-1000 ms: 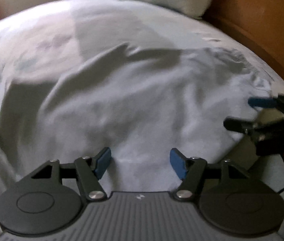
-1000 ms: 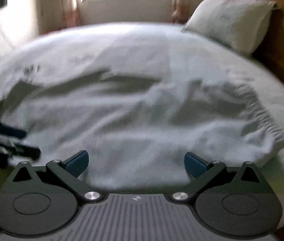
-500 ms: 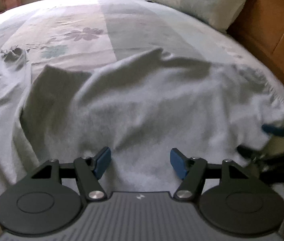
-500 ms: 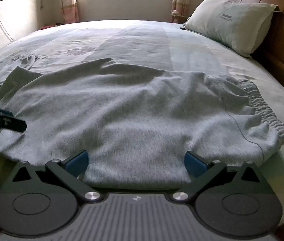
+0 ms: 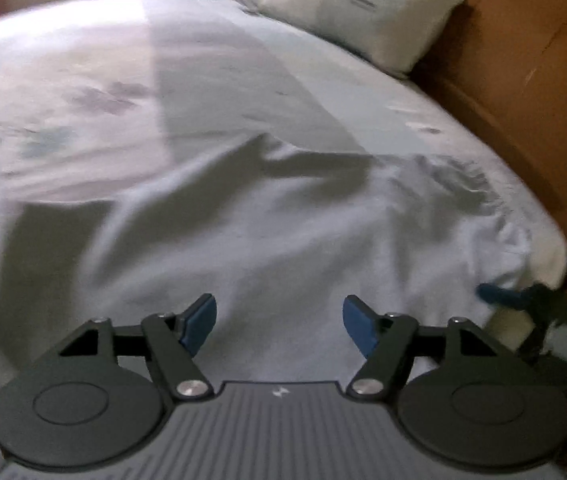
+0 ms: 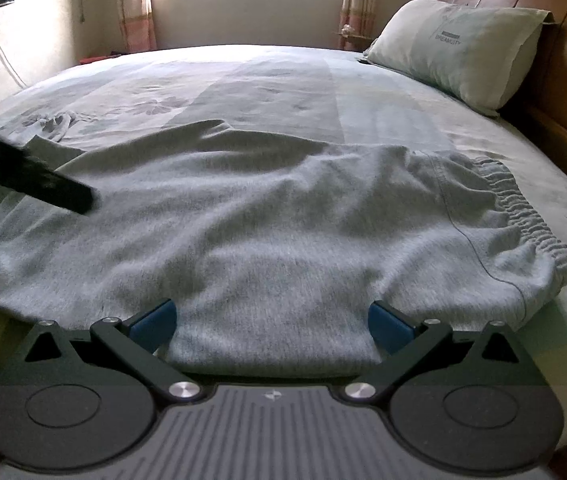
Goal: Fold clothes
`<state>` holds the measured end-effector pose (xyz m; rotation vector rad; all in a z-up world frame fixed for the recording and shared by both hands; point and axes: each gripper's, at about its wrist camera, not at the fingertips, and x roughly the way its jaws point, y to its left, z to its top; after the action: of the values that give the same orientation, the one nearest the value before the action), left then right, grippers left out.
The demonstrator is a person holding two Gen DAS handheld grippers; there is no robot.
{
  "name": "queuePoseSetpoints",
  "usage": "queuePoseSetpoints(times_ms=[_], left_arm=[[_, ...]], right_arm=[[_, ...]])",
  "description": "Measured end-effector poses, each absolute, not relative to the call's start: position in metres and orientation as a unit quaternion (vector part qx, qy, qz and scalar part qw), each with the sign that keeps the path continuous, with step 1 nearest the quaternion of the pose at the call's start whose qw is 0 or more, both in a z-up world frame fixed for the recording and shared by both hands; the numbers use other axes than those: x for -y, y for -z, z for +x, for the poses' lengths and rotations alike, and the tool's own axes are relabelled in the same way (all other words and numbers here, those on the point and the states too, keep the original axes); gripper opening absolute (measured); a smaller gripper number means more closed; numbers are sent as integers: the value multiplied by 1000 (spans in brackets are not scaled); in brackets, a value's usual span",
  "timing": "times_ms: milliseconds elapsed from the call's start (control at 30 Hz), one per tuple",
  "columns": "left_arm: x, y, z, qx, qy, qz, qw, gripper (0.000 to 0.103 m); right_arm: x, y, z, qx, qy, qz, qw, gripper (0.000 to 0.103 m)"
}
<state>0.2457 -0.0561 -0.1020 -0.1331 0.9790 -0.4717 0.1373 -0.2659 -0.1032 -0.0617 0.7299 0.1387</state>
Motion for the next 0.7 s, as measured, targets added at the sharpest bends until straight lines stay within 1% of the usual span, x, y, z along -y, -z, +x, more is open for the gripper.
queuePoseSetpoints(times_ms=[100, 233, 333, 433, 500, 533, 600, 700], left_arm=[[44, 110, 265, -475, 179, -83, 857, 73], [18, 109, 270, -463, 107, -85, 875, 72], [20, 102, 266, -461, 81, -59, 882, 71], [36, 92, 251, -456, 122, -43, 881, 72], [49, 87, 237, -453, 162, -36, 876, 76], [56, 87, 228, -453, 180, -29, 873, 76], [70, 90, 214, -458, 205, -14, 865, 77], [72, 104, 210, -479, 181, -8, 859, 77]], right_arm=[[268, 103, 136, -357, -72, -29, 931, 103], [268, 102, 138, -361, -75, -30, 929, 103], [267, 100, 140, -367, -75, -31, 927, 103], [267, 100, 142, -372, -74, -33, 925, 103], [267, 99, 143, -373, -74, -33, 924, 103], [266, 100, 142, -373, -73, -33, 924, 103], [266, 100, 141, -371, -72, -33, 925, 103], [266, 100, 141, -369, -72, -32, 926, 103]])
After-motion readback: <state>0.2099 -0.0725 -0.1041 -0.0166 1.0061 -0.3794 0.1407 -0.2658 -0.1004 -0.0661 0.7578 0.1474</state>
